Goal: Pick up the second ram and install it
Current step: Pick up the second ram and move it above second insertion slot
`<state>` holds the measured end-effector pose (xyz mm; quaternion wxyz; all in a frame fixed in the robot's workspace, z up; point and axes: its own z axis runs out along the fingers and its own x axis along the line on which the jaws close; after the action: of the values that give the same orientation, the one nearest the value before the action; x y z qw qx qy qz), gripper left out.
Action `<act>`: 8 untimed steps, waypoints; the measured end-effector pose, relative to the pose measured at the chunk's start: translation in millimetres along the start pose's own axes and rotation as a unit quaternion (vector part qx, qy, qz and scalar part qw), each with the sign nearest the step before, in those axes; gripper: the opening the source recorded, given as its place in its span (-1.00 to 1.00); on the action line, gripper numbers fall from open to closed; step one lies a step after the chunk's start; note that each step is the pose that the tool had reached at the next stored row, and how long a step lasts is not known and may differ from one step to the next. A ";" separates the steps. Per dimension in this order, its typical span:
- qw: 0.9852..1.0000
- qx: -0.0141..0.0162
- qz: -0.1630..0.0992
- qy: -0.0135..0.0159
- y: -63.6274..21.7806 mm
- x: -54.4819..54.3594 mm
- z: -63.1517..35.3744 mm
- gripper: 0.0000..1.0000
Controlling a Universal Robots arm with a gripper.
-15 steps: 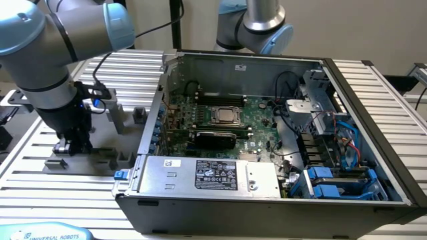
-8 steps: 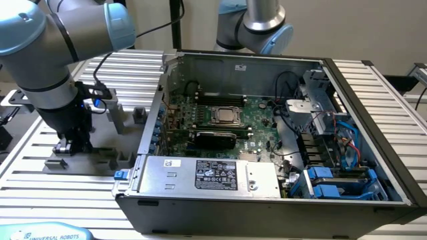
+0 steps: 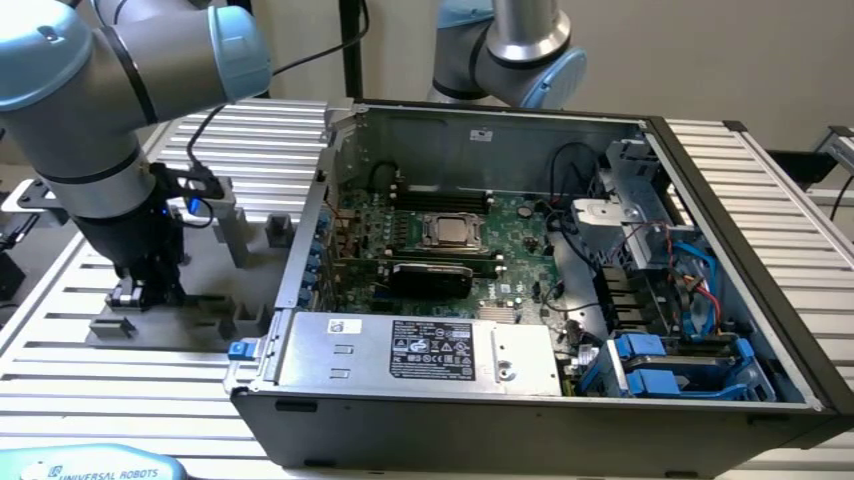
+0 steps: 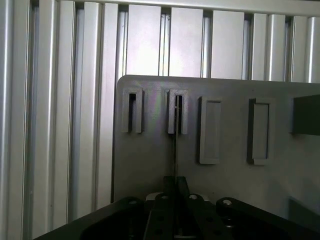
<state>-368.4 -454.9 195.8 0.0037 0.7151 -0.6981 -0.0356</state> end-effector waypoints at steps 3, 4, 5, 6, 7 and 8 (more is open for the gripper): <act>1.000 0.000 0.009 -0.001 0.0 0.0 0.0 -0.73; 1.000 0.000 0.012 -0.001 0.0 0.0 0.0 -0.73; 1.000 0.001 0.014 -0.001 -0.1 0.0 0.0 -0.73; 1.000 0.001 0.015 -0.001 -0.1 0.0 0.0 -0.73; 1.000 0.001 0.015 -0.001 -0.1 0.0 0.0 -0.73; 1.000 0.001 0.015 -0.001 0.0 0.0 0.0 -0.73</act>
<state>-368.3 -454.9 195.9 0.0032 0.7047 -0.7086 -0.0356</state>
